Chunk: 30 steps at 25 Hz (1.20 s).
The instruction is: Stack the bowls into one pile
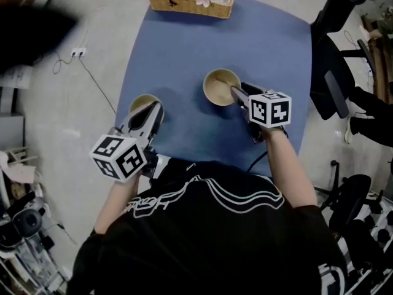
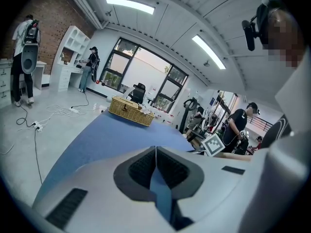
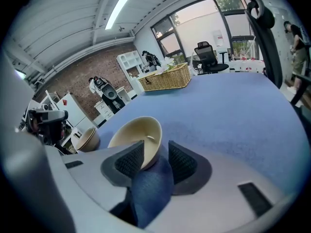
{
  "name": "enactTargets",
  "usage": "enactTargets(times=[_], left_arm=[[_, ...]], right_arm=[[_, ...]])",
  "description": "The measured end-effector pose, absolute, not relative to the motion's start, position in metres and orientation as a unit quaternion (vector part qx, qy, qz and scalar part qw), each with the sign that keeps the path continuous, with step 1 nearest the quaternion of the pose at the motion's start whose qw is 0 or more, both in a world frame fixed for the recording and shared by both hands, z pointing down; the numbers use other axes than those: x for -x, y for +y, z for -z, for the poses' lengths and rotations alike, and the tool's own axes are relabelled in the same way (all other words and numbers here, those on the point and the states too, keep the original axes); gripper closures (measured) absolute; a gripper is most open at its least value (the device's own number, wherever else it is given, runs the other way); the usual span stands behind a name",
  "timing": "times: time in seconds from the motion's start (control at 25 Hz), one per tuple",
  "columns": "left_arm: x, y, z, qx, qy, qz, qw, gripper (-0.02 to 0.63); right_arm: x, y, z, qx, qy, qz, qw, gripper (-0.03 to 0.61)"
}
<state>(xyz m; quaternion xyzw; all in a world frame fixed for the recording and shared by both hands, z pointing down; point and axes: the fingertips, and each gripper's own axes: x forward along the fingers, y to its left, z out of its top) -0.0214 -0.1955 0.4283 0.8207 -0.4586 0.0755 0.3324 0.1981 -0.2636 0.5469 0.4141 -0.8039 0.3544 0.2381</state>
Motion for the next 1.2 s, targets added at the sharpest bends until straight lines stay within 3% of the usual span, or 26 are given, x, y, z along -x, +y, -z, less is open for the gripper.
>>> enactTargets(times=[0.48, 1.2], left_arm=[[0.028, -0.195, -0.428, -0.823, -0.455, -0.071, 0.331, 0.584], [0.076, -0.189, -0.417, -0.834, -0.432, -0.082, 0.333, 0.584]], right_arm=[[-0.196, -0.263, -0.548, -0.428, -0.792, -0.367, 0.234, 0.487], [-0.181, -0.253, -0.534, -0.492, -0.757, -0.372, 0.215, 0.535]])
